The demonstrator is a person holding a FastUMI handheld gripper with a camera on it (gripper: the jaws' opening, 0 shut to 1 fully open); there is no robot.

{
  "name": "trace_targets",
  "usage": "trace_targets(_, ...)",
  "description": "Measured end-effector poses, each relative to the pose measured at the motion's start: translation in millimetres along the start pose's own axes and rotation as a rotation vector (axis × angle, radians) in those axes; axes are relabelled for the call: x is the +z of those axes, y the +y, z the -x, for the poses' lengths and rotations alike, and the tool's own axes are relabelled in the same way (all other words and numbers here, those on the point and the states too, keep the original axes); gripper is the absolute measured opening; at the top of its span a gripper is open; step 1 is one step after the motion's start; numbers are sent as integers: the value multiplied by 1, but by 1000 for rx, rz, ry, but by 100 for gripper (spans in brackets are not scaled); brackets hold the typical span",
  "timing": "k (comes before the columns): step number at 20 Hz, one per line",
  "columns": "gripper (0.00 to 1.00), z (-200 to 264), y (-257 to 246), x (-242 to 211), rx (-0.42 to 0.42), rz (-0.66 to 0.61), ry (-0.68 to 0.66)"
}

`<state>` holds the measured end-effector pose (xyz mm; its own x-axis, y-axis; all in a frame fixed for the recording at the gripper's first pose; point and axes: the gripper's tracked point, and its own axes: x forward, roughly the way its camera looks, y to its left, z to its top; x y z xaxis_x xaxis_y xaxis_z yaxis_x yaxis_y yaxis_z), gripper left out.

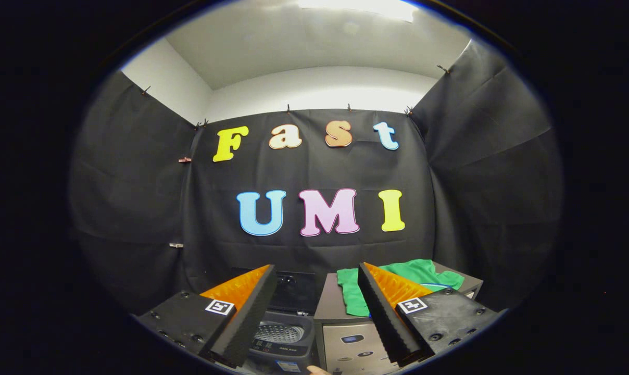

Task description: Put the clothes into the washing machine and then close the washing machine lid.

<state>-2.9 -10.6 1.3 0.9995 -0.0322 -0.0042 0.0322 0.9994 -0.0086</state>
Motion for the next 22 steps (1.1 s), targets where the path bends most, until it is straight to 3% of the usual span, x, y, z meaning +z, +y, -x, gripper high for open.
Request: trace_targets(22, 98, -13, -41, -8, -89, 63, 26)
